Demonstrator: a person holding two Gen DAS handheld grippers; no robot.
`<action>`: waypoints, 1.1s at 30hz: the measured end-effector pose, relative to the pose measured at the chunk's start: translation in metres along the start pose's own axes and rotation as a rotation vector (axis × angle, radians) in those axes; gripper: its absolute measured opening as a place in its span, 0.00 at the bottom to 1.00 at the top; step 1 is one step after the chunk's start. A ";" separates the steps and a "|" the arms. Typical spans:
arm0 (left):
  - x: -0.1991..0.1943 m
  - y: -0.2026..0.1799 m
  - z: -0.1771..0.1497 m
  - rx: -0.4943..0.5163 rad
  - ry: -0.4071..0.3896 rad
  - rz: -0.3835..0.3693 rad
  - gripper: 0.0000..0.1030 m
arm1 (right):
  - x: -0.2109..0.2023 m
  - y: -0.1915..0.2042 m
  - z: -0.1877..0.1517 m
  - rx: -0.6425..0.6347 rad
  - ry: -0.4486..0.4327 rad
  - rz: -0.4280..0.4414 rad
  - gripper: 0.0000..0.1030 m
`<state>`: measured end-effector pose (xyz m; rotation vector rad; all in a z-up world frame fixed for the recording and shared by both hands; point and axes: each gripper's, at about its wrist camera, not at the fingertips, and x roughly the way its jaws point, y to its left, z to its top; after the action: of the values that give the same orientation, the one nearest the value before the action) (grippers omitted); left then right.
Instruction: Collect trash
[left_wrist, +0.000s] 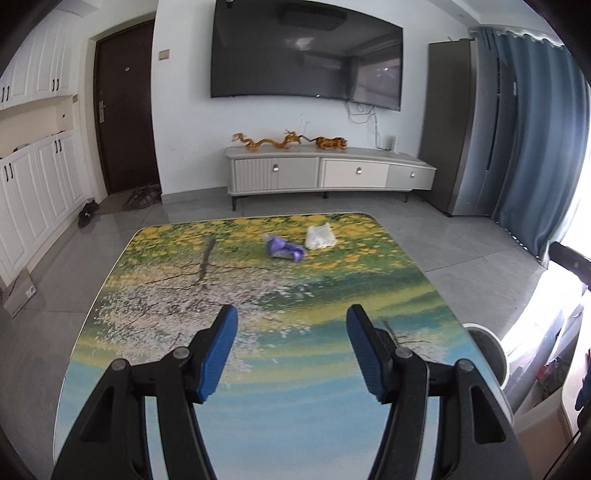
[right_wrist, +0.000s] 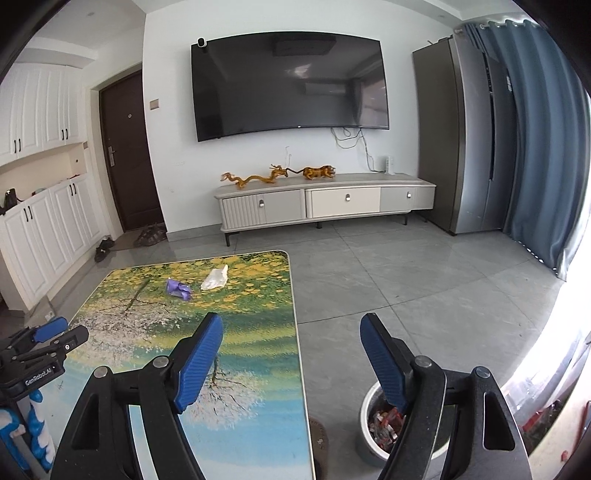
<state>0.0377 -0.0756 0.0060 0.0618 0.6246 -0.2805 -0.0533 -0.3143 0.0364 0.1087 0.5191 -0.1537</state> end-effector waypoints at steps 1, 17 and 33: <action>0.005 0.003 0.002 -0.004 0.007 0.008 0.58 | 0.005 0.001 0.002 0.001 0.002 0.008 0.73; 0.146 0.028 0.049 -0.060 0.160 -0.068 0.58 | 0.151 0.044 0.035 -0.064 0.106 0.206 0.73; 0.280 0.029 0.078 -0.114 0.274 -0.124 0.57 | 0.302 0.069 0.045 -0.021 0.242 0.291 0.72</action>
<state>0.3069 -0.1263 -0.0950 -0.0495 0.9177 -0.3589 0.2389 -0.2886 -0.0715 0.1819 0.7395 0.1511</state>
